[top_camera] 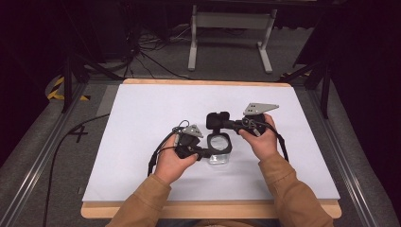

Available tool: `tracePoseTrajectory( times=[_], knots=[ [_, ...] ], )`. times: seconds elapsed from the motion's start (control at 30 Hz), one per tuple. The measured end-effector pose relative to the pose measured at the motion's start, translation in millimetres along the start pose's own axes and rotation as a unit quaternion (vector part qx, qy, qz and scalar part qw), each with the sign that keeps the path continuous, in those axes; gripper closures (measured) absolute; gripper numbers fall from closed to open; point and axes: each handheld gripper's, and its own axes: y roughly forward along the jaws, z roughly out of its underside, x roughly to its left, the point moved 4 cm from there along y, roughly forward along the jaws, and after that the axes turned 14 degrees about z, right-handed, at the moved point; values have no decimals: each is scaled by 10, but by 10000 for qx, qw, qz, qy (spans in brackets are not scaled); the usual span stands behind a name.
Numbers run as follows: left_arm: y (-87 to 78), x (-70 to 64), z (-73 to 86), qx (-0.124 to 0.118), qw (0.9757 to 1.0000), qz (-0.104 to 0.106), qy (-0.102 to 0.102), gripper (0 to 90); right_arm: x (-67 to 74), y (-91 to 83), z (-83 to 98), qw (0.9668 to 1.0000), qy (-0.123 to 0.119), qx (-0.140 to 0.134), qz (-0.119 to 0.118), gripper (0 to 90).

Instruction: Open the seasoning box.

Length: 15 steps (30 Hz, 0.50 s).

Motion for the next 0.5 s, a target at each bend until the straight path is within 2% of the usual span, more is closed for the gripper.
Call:
tracePoseTrajectory(
  times=[0.27, 0.5],
  knots=[
    [-12, -11, -1, 14, 10000, 37, 15, 896, 30, -49, 11, 10000, -39, 6, -43, 899],
    [-51, -16, -4, -36, 10000, 19, 4, 886, 51, -180, 34, 9999, -108, -55, -4, 897]
  ],
)
